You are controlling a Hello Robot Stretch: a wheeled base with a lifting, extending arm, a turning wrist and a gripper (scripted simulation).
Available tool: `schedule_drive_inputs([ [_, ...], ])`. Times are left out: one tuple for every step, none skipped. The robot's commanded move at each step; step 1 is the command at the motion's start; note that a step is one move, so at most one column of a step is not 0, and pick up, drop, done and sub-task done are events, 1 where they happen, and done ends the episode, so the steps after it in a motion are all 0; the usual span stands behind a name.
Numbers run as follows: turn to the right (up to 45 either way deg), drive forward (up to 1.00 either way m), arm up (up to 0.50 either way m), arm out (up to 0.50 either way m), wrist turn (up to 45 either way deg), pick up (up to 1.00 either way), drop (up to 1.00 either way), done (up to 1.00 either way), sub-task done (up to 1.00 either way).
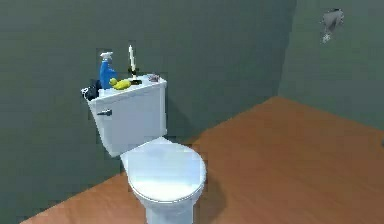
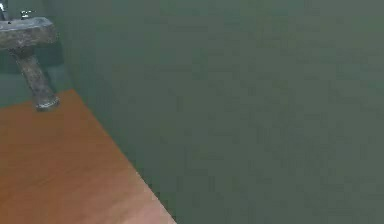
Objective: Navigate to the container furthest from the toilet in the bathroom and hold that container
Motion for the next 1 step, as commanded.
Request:
schedule_drive_inputs([
  [-45.0, 0.0, 0.0, 0.0, 0.0, 0.0, 0.0, 0.0, 0.0],
])
